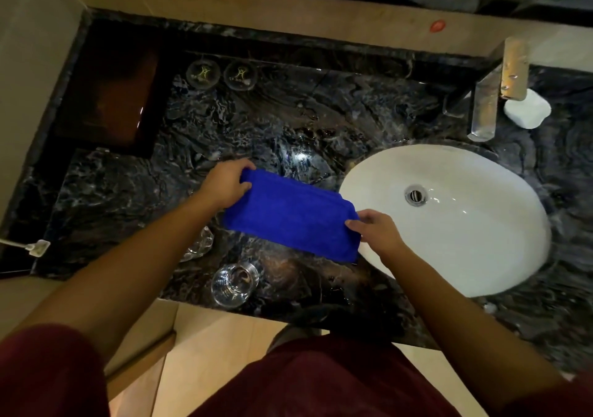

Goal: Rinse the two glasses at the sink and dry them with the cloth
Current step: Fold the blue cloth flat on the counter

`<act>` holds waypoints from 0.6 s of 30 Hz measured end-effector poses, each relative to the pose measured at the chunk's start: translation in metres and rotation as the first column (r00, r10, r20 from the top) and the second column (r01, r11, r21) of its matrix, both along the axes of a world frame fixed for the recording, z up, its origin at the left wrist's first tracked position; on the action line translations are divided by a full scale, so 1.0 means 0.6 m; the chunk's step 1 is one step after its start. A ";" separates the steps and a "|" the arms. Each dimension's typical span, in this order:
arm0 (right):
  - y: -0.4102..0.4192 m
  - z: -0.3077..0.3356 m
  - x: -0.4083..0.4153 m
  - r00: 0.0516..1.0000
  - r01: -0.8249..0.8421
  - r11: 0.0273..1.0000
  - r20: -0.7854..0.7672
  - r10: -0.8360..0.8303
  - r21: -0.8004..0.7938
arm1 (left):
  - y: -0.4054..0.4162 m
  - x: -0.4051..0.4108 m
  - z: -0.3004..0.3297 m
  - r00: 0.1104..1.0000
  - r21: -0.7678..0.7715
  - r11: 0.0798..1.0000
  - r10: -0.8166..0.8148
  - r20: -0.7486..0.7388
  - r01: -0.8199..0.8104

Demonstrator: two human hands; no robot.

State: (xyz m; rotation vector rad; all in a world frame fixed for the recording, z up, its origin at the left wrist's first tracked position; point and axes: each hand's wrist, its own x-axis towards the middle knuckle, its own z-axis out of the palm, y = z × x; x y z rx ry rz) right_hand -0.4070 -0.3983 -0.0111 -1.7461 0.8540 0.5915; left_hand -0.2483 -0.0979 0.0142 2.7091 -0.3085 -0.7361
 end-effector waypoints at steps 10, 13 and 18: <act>0.066 0.030 0.019 0.971 -0.188 0.939 0.086 0.221 -0.287 | 0.079 -0.005 0.008 0.999 0.084 0.996 -0.006 -0.038 0.009; 0.077 0.028 0.013 0.948 -0.215 0.890 0.132 0.289 -0.403 | 0.091 -0.007 0.006 1.000 0.099 0.995 -0.013 -0.026 0.016; 0.070 0.024 -0.007 0.828 -0.289 0.717 0.209 0.520 -0.635 | 0.086 -0.018 0.009 0.979 0.225 0.969 -0.141 0.147 0.105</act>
